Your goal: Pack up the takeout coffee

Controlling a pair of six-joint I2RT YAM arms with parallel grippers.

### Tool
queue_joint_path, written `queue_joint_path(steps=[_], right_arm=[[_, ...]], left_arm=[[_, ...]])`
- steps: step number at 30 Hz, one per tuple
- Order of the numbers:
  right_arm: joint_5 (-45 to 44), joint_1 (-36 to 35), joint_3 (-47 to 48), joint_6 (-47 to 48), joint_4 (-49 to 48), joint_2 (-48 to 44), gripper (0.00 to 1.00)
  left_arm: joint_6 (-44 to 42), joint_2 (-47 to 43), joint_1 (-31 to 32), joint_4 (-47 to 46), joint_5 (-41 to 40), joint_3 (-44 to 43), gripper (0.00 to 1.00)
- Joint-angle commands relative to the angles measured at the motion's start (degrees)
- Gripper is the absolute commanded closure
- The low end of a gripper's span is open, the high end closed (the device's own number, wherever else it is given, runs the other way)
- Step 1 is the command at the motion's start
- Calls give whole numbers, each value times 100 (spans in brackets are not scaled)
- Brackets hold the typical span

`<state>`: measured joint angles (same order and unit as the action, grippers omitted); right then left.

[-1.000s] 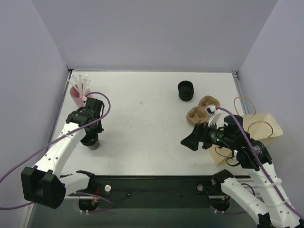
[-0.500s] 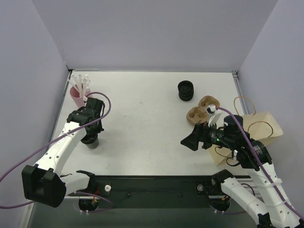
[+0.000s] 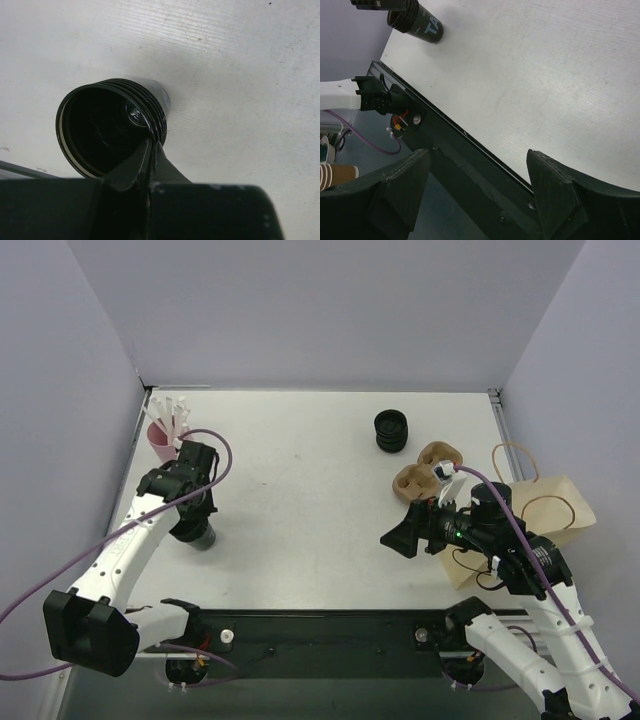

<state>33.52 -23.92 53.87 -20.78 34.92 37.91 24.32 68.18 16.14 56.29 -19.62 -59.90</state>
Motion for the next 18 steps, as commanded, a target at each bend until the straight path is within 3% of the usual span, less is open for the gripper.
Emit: queue_joint_path(steps=[1,18], right_arm=[[67,37,45,38,-125,-152,20],[50,37,177,-23,-108,-65,20]], left_arm=[[-94,37,-23,92,54,-364,100],[-331,108,-15,611,-376,-1032,100]])
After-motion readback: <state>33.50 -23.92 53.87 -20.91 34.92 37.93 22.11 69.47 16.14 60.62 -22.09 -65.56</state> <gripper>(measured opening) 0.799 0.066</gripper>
